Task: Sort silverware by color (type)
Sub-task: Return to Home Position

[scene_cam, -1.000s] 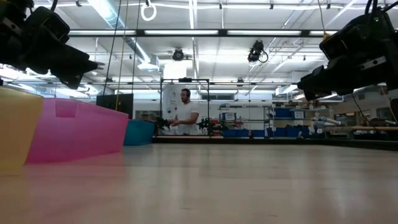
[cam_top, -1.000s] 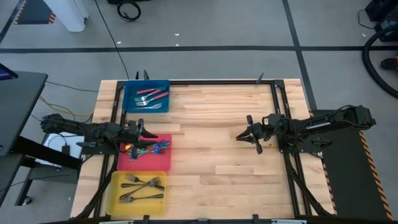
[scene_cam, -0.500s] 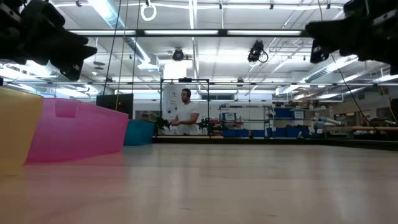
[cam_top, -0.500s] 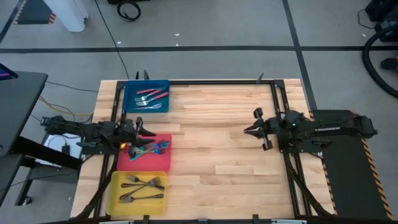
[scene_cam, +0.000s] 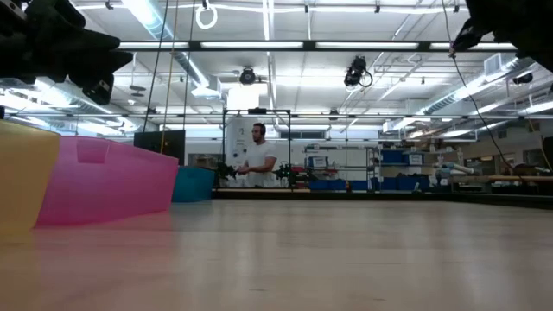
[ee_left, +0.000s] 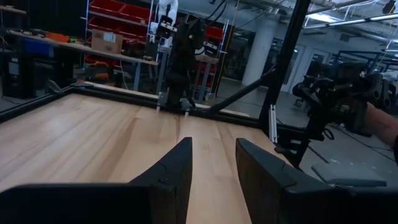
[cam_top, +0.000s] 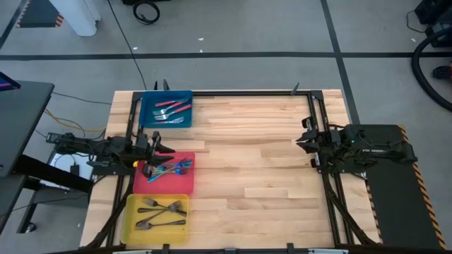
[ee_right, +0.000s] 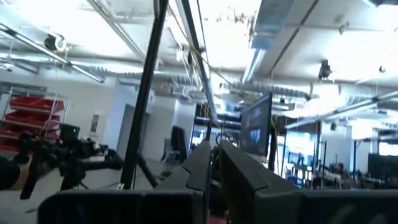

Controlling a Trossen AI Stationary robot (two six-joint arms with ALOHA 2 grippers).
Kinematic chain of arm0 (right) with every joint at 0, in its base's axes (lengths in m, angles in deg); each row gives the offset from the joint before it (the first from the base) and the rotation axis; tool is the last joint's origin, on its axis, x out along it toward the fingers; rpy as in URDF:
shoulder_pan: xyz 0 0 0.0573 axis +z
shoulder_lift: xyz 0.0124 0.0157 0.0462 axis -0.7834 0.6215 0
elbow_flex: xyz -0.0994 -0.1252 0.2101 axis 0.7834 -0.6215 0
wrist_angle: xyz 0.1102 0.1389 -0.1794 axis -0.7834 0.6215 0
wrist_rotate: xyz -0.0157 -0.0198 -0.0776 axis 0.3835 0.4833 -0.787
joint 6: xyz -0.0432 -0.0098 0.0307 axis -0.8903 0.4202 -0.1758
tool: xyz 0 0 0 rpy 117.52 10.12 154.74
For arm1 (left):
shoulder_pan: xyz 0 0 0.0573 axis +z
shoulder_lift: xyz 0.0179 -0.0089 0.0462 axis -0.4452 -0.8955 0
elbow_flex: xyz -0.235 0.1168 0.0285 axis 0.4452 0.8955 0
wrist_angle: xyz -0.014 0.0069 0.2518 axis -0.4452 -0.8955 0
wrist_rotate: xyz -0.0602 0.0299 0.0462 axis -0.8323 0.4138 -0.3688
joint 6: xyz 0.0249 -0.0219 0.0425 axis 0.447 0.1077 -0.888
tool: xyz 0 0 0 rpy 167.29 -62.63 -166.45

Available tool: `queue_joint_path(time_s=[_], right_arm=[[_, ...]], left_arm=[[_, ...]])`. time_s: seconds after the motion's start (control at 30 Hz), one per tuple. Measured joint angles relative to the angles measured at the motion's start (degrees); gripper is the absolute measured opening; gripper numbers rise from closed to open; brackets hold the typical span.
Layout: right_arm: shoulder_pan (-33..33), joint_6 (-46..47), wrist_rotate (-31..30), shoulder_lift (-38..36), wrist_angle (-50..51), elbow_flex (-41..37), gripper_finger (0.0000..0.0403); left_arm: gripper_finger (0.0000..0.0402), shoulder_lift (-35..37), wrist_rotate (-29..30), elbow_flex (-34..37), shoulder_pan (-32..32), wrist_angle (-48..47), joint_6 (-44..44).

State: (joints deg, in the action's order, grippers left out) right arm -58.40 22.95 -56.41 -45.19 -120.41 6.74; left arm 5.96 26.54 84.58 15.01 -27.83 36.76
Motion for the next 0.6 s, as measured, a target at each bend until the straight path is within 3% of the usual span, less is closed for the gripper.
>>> queue_joint_path(time_s=[0.37,0.6], right_arm=[[0.0,0.0,0.0,-7.3,0.0,0.0,0.0043],[0.0,0.0,0.0,-7.4,0.0,0.0,0.0043]], left_arm=[[0.0123,0.0,0.0,0.0,0.0,0.0,0.0],[0.0123,0.0,0.0,0.9,0.8,1.3,0.0]])
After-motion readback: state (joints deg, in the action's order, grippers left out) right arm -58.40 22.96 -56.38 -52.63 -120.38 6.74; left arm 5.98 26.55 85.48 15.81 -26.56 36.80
